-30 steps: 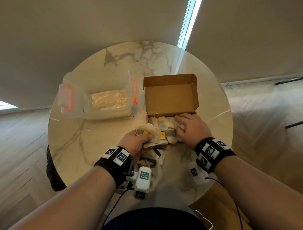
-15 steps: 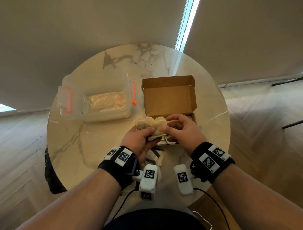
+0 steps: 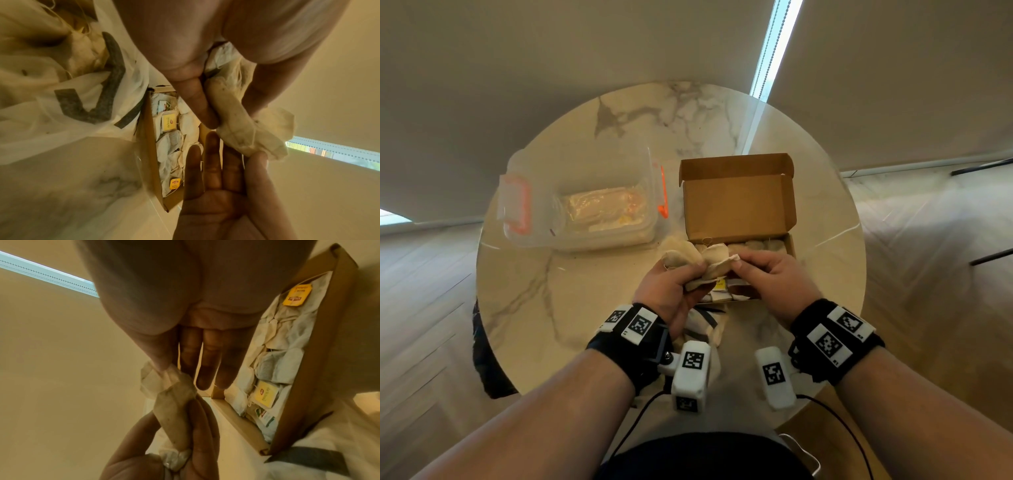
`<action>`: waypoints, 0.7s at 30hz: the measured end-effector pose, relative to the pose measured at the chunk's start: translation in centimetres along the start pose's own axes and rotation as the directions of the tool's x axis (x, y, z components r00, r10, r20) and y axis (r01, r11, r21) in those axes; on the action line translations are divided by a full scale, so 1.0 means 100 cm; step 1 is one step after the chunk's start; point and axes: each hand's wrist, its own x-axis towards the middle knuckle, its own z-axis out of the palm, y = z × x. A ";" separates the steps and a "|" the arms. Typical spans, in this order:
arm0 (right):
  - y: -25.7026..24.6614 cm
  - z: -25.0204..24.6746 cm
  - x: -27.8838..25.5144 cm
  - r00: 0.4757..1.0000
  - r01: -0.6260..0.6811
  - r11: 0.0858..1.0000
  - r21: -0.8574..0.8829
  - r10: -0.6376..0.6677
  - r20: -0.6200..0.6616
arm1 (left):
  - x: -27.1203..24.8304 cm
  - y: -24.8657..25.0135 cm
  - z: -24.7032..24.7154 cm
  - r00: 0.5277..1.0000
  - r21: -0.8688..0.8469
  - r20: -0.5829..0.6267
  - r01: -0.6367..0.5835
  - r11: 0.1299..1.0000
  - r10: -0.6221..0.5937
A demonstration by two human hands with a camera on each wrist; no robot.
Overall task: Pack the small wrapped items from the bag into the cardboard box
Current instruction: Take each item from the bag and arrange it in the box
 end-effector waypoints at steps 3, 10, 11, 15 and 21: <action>0.000 -0.001 0.000 1.000 -0.006 1.000 0.009 0.005 0.009 | -0.002 -0.002 0.000 0.996 0.088 0.093 -0.001 0.996 -0.007; 0.003 -0.006 0.000 1.000 -0.018 0.985 0.170 0.020 -0.011 | 0.008 0.001 -0.001 1.000 -0.019 0.031 0.008 1.000 -0.008; 0.005 -0.007 0.001 0.999 -0.028 0.974 0.224 0.037 -0.036 | 0.010 0.001 -0.003 1.000 -0.025 0.011 0.004 1.000 -0.004; 0.019 -0.019 0.015 0.964 -0.089 0.970 0.227 0.140 -0.224 | 0.019 -0.005 -0.013 0.997 0.099 -0.075 0.023 0.995 -0.015; 0.034 -0.025 0.043 0.967 -0.177 0.955 -0.237 0.124 -0.223 | 0.022 -0.019 -0.027 0.993 0.473 -0.114 0.086 0.877 -0.036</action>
